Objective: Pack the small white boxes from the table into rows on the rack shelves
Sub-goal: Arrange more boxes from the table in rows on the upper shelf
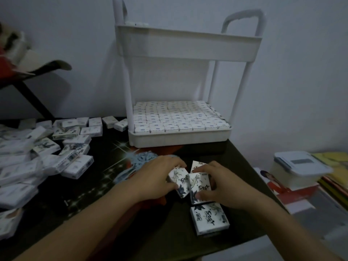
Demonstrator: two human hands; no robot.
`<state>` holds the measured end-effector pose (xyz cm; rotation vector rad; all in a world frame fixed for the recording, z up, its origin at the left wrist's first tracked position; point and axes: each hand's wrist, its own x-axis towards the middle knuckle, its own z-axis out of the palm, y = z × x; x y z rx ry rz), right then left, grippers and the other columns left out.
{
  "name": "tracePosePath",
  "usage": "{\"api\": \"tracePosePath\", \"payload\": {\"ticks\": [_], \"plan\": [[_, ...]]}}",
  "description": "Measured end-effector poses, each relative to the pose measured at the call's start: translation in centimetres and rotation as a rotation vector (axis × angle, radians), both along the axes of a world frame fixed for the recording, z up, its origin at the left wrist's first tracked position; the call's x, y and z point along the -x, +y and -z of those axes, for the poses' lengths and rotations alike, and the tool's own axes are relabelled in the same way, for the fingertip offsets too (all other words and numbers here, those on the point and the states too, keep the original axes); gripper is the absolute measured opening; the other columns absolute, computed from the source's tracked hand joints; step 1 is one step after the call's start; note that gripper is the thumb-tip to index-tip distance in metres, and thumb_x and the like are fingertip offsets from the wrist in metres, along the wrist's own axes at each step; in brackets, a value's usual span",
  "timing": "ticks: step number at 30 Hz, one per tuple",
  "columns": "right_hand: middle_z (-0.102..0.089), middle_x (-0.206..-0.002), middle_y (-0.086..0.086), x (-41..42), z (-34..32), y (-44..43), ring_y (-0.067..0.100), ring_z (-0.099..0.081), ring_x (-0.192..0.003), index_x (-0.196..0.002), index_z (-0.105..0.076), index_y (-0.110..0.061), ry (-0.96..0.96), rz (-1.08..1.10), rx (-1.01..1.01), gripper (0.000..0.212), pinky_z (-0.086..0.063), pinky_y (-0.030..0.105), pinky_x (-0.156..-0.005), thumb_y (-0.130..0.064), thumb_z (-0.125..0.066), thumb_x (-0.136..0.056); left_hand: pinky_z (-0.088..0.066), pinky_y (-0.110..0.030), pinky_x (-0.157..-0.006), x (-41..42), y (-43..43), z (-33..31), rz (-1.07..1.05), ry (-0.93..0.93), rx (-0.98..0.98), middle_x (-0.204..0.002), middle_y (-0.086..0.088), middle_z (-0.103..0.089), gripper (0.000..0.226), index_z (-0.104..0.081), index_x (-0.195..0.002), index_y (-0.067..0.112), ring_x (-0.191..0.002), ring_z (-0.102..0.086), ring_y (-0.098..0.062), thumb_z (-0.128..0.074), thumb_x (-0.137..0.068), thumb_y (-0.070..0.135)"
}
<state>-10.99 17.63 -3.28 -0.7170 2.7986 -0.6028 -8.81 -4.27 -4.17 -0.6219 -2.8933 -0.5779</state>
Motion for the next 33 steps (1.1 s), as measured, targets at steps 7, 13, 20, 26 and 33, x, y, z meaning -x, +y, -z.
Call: {"api": "tracePosePath", "payload": {"ticks": [7,13,20,26,33], "plan": [[-0.053,-0.114,-0.017,1.7,1.9,-2.0,-0.001,-0.055,-0.096,-0.116,-0.044,-0.037,0.084,0.134,0.292,0.053,-0.050,0.018,-0.077,-0.042,-0.078,-0.075,-0.044,-0.026,-0.093,1.1,-2.5,-0.7,-0.167,-0.067,-0.017,-0.119,0.014,-0.038,0.068,-0.038,-0.139,0.041,-0.112,-0.046,-0.007,-0.073,-0.081,0.029],[-0.053,-0.094,-0.021,2.5,1.3,-2.8,-0.002,-0.060,-0.081,-0.114,-0.040,-0.041,0.077,0.189,0.351,0.057,-0.054,0.017,-0.064,-0.038,-0.080,-0.074,-0.055,-0.025,-0.076,1.5,-4.5,-1.5,-0.274,-0.111,-0.208,-0.110,0.014,-0.050,0.045,-0.052,-0.109,0.034,-0.101,-0.055,-0.005,-0.078,-0.074,0.019],[-0.071,-0.086,-0.010,2.2,-0.8,-2.6,-0.003,-0.067,-0.075,-0.092,-0.064,-0.030,-0.097,0.116,0.493,0.024,-0.051,0.014,-0.058,-0.030,-0.081,-0.074,-0.054,-0.016,-0.059,1.5,-4.9,-2.8,-0.420,-0.368,-0.722,-0.103,0.002,-0.068,0.048,-0.053,-0.105,0.023,-0.079,-0.071,-0.008,-0.085,-0.069,0.013],[-0.071,-0.085,-0.007,3.3,-5.6,-3.6,0.003,-0.068,-0.071,-0.091,-0.064,-0.024,-0.039,0.076,0.497,0.026,-0.052,0.016,-0.058,-0.031,-0.081,-0.073,-0.054,-0.018,-0.061,1.4,-5.0,-8.7,-0.313,-0.334,-0.841,-0.108,0.002,-0.067,0.049,-0.057,-0.111,0.029,-0.079,-0.069,0.002,-0.082,-0.072,0.013],[-0.063,-0.095,-0.015,7.2,-17.1,-6.1,-0.001,-0.060,-0.091,-0.093,-0.057,-0.039,0.261,0.001,0.463,0.037,-0.053,0.032,-0.084,-0.047,-0.081,-0.067,-0.055,-0.025,-0.053,3.8,-6.2,-21.4,-0.217,-0.085,-0.852,-0.084,-0.003,-0.075,0.044,-0.058,-0.110,0.011,-0.072,-0.072,-0.013,-0.079,-0.073,0.003]]}}
